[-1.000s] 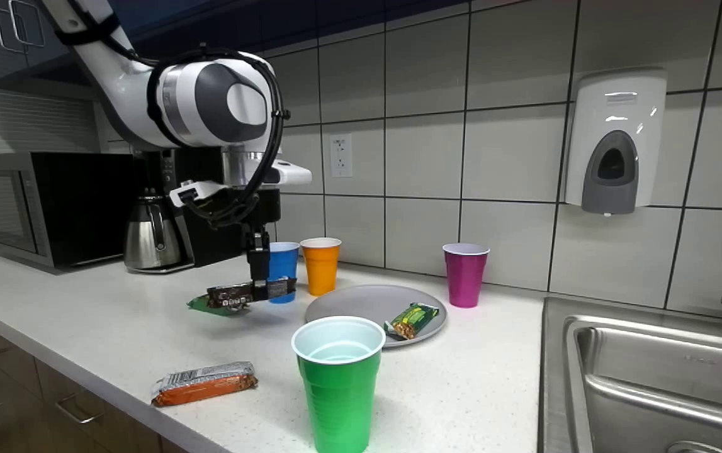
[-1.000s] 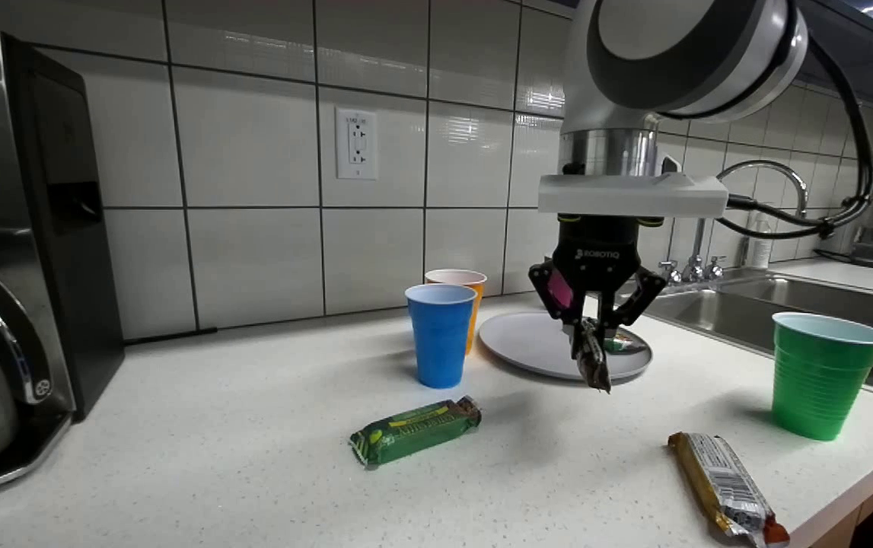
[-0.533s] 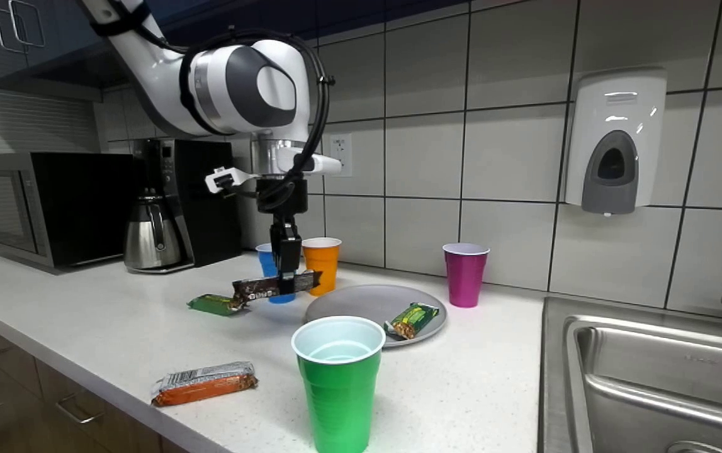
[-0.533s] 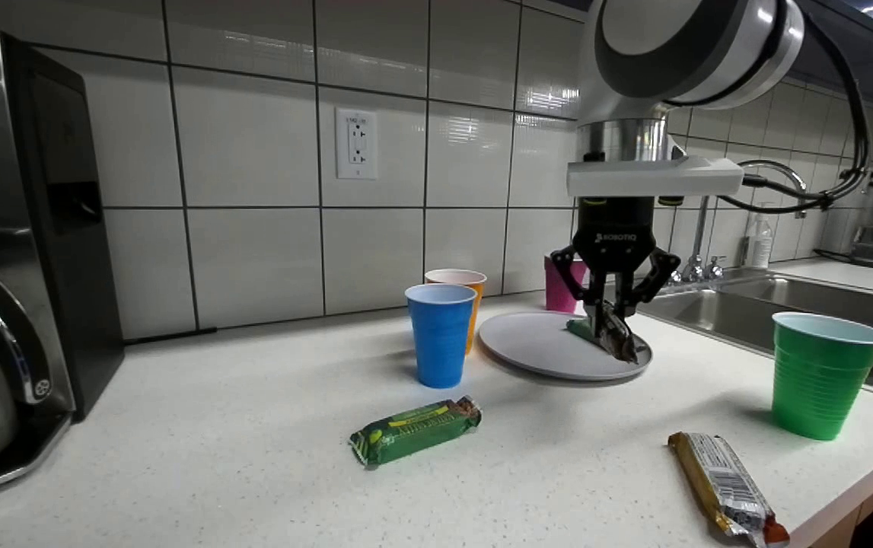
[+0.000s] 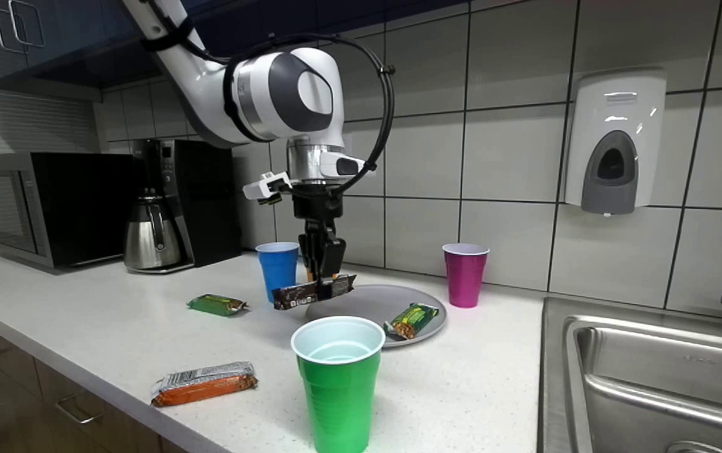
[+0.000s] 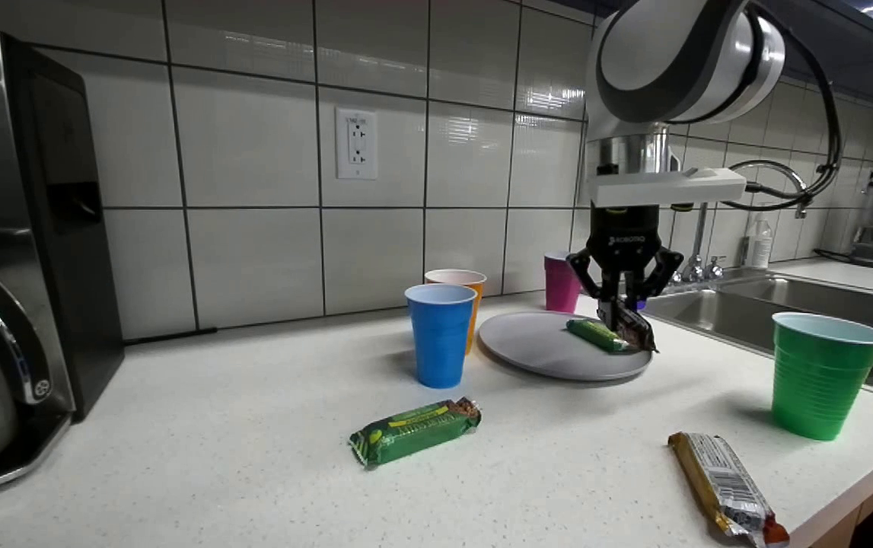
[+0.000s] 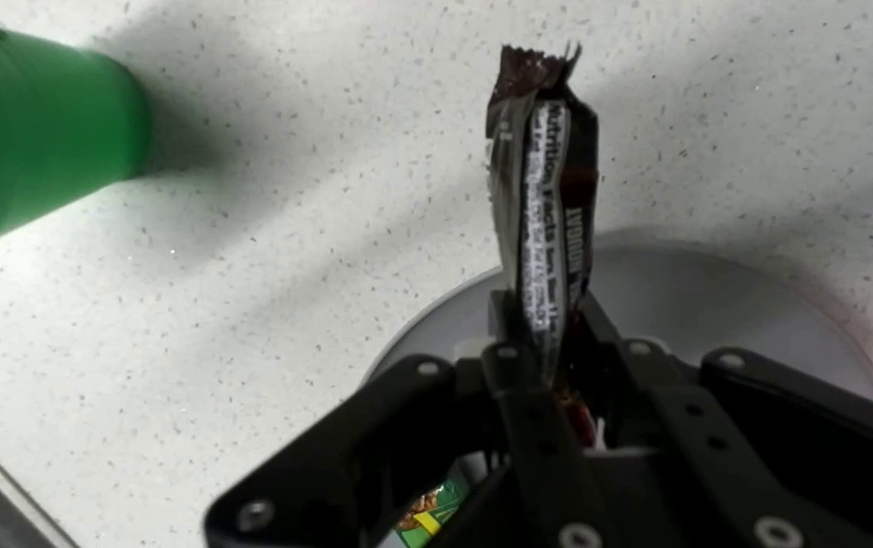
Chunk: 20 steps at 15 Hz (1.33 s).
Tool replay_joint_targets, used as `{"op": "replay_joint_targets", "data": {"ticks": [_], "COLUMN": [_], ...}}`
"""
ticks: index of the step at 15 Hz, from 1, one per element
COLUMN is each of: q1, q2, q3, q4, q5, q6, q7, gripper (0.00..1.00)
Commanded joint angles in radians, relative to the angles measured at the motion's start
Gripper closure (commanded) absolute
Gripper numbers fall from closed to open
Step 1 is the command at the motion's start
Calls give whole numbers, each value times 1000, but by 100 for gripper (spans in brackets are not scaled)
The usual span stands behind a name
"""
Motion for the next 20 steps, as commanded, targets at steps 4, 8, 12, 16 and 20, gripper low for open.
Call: {"op": "replay_joint_targets", "data": {"ticks": [4, 8, 12, 16, 20], "q1": [-10, -13, -21, -28, -32], "q2": [119, 182, 237, 284, 318], "q3": [-21, -32, -41, -51, -56], "q4": [165, 247, 299, 349, 386], "q5": [-34, -47, -34, -37, -37], "q6": [-95, -120, -117, -120, -121], "q7": [-157, -231, -299, -345, -383], "gripper": [95, 95, 95, 95, 95]}}
